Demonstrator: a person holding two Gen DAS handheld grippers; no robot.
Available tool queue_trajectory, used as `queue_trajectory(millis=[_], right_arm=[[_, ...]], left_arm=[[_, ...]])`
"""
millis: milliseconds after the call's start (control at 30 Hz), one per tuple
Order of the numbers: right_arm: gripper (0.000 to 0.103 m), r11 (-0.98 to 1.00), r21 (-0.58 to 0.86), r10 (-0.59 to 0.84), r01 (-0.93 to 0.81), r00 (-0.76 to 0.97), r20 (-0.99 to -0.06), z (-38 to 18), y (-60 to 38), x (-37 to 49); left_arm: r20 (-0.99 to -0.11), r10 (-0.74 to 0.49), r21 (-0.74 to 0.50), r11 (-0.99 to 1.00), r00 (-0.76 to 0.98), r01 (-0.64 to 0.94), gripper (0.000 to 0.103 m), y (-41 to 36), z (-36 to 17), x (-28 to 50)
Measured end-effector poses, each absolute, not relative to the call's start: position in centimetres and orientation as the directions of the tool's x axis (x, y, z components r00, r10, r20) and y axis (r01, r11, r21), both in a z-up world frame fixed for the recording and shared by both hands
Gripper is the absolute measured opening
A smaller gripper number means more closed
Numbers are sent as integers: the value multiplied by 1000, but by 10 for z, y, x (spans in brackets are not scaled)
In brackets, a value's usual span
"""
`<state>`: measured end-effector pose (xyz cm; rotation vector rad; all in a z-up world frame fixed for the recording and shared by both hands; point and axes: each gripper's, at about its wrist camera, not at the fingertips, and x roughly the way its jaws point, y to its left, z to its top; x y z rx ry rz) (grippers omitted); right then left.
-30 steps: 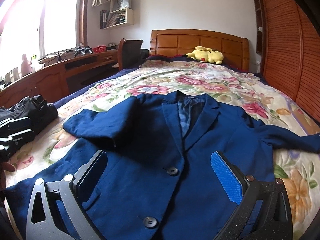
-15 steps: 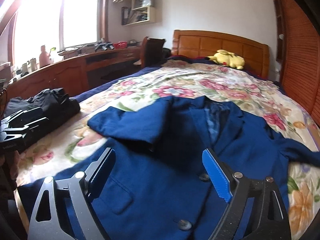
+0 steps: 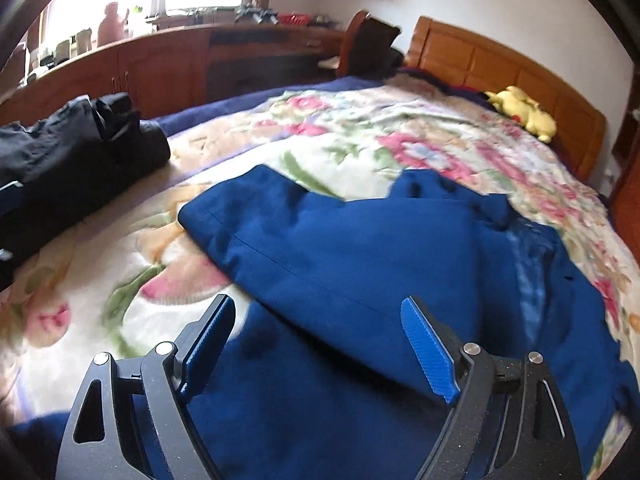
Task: Fold large clothes
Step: 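Reach the right tool to the jacket's other side edge and close on it, then fold the gripped side over the jacket body and open the right tool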
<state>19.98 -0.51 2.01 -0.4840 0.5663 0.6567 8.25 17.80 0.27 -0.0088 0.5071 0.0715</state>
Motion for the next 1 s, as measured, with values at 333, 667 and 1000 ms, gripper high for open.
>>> queue_trajectory(millis=[333,667,1000], right_arm=[[86,642,-307,362,-702,631,-686,-2,53,233],[51,610,-387,299,-691,654,-695,-16,79,239],[6,664,-446,306,-600,762,-571,36,41,229]], left_arm=[[-498,78,-34,993,864,-110,81,208,-4,79],[-487,96,-25,992,868,-124,81,214,-3,76],[-478,67,-10,997,876,-82,81,192,-1,78]])
